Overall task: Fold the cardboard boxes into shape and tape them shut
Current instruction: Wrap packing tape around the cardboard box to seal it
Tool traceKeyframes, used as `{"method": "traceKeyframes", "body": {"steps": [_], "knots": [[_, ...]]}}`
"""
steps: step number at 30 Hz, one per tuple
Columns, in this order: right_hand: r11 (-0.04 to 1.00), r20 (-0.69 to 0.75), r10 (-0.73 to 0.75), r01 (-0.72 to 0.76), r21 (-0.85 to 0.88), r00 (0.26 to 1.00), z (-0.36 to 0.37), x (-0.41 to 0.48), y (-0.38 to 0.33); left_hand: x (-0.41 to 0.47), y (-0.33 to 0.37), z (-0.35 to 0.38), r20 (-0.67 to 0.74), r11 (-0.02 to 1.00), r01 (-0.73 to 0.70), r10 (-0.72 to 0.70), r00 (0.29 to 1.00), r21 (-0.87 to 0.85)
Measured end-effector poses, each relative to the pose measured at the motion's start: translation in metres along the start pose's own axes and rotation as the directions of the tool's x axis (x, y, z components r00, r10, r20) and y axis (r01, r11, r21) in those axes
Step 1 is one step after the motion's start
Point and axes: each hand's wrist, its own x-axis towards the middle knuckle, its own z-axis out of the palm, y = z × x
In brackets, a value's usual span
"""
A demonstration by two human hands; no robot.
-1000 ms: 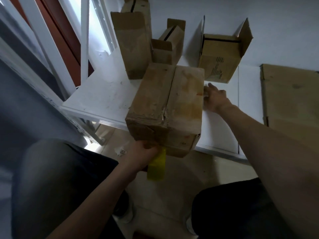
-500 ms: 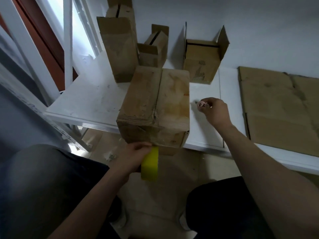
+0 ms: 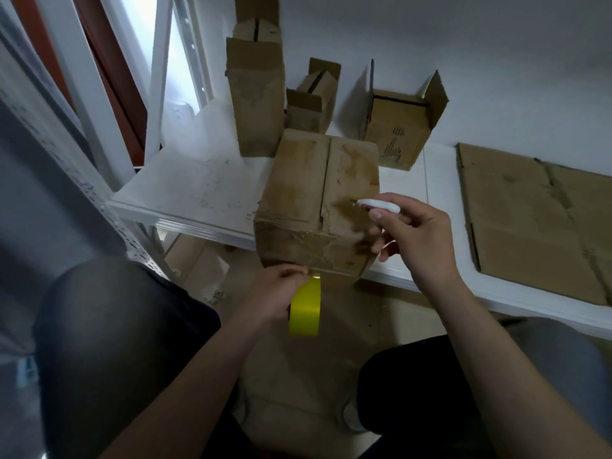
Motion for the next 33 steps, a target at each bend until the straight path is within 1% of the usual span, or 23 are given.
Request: {"method": "traceKeyframes", "body": {"steps": [3,6,7,8,9,10,11,12,14,15,16,17,19,22,25,28,31,33], "knots": [[0.994,0.065,0.049,-0.055,0.091,0.997,0.012,-0.003,-0.002,-0.005,0.003,-0.001,0.007,1.0,0.021,-0.021,1.0,0.0],[0.989,0.049,0.035,-0.042,0.144,0.998,0.028,-0.005,0.002,-0.006,0.006,-0.001,0.016,0.999,0.035,-0.035,0.999,-0.001],[0.993,0.031,0.015,-0.019,0.118,0.999,0.032,-0.006,0.004,-0.006,0.007,0.0,0.02,0.999,0.04,-0.039,0.999,-0.005],[0.999,0.018,-0.016,0.016,0.043,1.0,0.035,-0.007,0.007,-0.005,0.007,0.0,0.027,0.999,0.042,-0.042,0.999,-0.01],[0.995,0.024,-0.065,0.066,-0.08,0.998,0.037,-0.007,0.011,-0.004,0.007,0.001,0.031,0.999,0.043,-0.043,0.999,-0.016],[0.964,0.062,-0.132,0.142,-0.223,0.989,0.038,-0.008,0.015,-0.003,0.006,0.001,0.031,0.999,0.044,-0.043,0.999,-0.022],[0.899,0.135,-0.216,0.251,-0.36,0.967,0.038,-0.009,0.018,-0.003,0.006,0.002,0.024,0.999,0.04,-0.039,0.999,-0.031],[0.804,0.232,-0.304,0.38,-0.458,0.924,0.039,-0.009,0.021,-0.001,0.004,0.002,0.017,0.999,0.028,-0.027,0.999,-0.035],[0.607,0.418,-0.429,0.599,-0.523,0.8,0.041,-0.008,0.029,0.001,0.001,0.003,-0.004,1.0,-0.001,0.001,1.0,-0.018],[0.529,0.473,-0.458,0.658,-0.535,0.753,0.042,-0.006,0.033,0.002,0.0,0.004,-0.014,1.0,-0.02,0.021,1.0,0.002],[0.471,0.505,-0.474,0.693,-0.546,0.721,0.043,-0.005,0.035,0.003,-0.001,0.003,-0.019,0.999,-0.039,0.04,0.999,0.019],[0.427,0.522,-0.487,0.712,-0.558,0.701,0.045,-0.003,0.037,0.003,-0.002,0.003,-0.025,0.998,-0.053,0.054,0.998,0.028],[0.37,0.526,-0.498,0.717,-0.591,0.69,0.048,-0.002,0.04,0.004,-0.003,0.003,-0.024,0.997,-0.066,0.067,0.997,0.031],[0.363,0.507,-0.493,0.697,-0.618,0.707,0.053,-0.004,0.044,0.004,-0.006,0.003,-0.034,0.996,-0.081,0.082,0.996,0.032],[0.368,0.528,-0.472,0.702,-0.61,0.706,0.055,-0.004,0.045,0.007,-0.008,0.002,-0.053,0.995,-0.095,0.096,0.994,0.028],[0.329,0.548,-0.461,0.708,-0.625,0.698,0.058,-0.004,0.045,0.009,-0.009,0.001,-0.053,0.995,-0.099,0.1,0.994,0.021],[0.302,0.579,-0.445,0.724,-0.621,0.683,0.059,0.001,0.046,0.011,-0.007,0.002,-0.045,0.992,-0.123,0.124,0.991,0.033],[0.304,0.624,-0.435,0.758,-0.577,0.649,0.054,0.007,0.045,0.015,-0.007,0.002,-0.043,0.988,-0.141,0.144,0.989,0.064]]}}
